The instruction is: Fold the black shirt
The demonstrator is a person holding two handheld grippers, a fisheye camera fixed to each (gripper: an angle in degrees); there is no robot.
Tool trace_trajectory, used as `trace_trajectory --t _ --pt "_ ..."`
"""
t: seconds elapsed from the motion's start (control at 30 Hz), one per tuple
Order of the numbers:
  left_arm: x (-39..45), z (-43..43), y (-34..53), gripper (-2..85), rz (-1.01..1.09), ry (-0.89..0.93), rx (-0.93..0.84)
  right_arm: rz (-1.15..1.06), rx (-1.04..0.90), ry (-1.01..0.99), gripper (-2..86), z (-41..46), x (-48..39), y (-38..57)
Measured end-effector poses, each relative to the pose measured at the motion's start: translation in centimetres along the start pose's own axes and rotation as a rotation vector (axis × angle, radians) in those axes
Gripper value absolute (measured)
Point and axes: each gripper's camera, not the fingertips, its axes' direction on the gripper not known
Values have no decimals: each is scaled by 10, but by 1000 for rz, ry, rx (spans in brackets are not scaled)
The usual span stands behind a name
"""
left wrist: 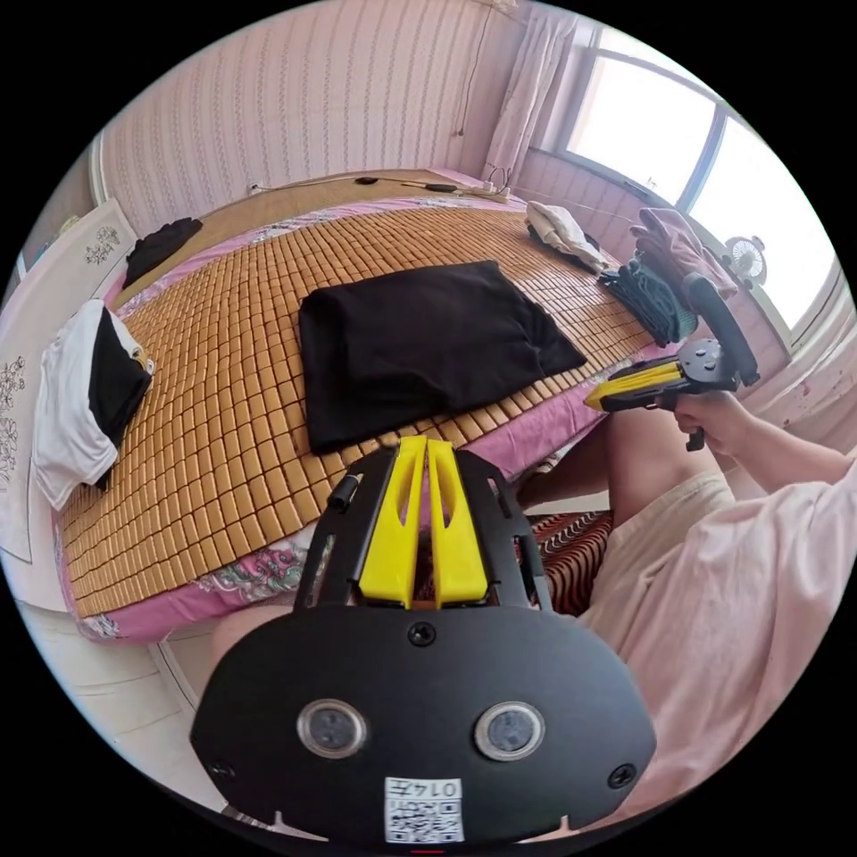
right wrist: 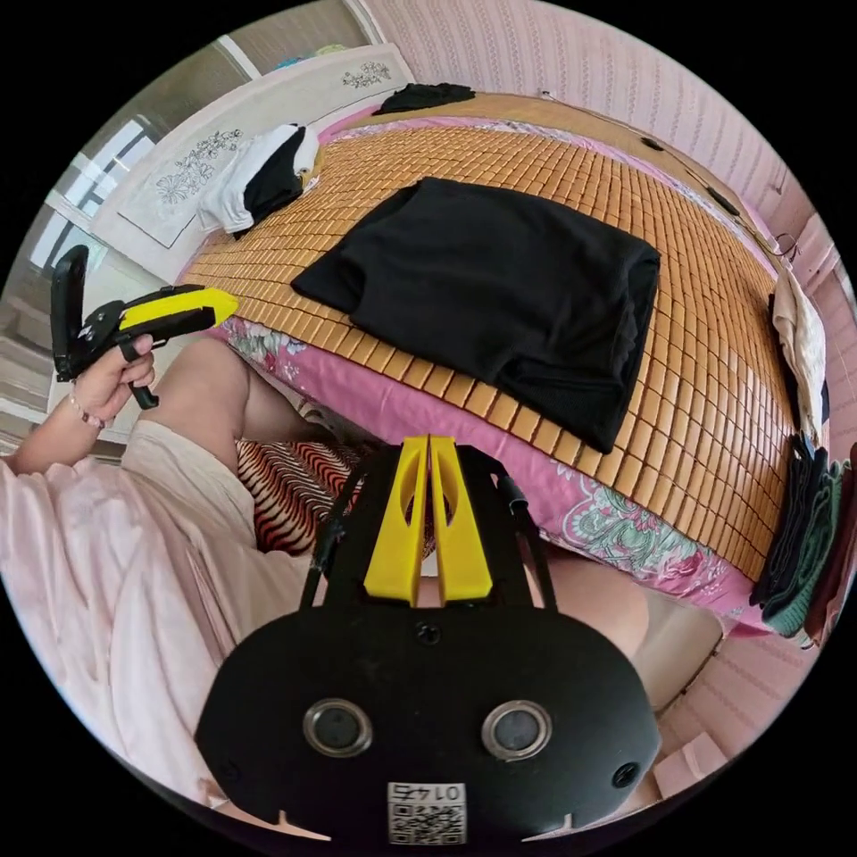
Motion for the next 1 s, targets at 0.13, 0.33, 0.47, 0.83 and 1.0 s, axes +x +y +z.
trace_trajectory --t 0.13,0.33,0.47,0.83,1.0 --pt "14 -15 4 19 43 1 12 -201 -69 100 -8 5 -47 -41" --pt "32 4 -23 77 93 -2 4 -464 -105 247 -5 -2 -86 -122" --pt "42 28 -50 72 134 29 -39 -462 -149 264 -4 2 -93 -173" --pt "66 63 -71 -8 270 14 -67 -203 -107 217 -3 9 -89 -237" --pt "65 71 -67 -8 253 11 -13 -182 -178 216 -3 32 -95 -249"
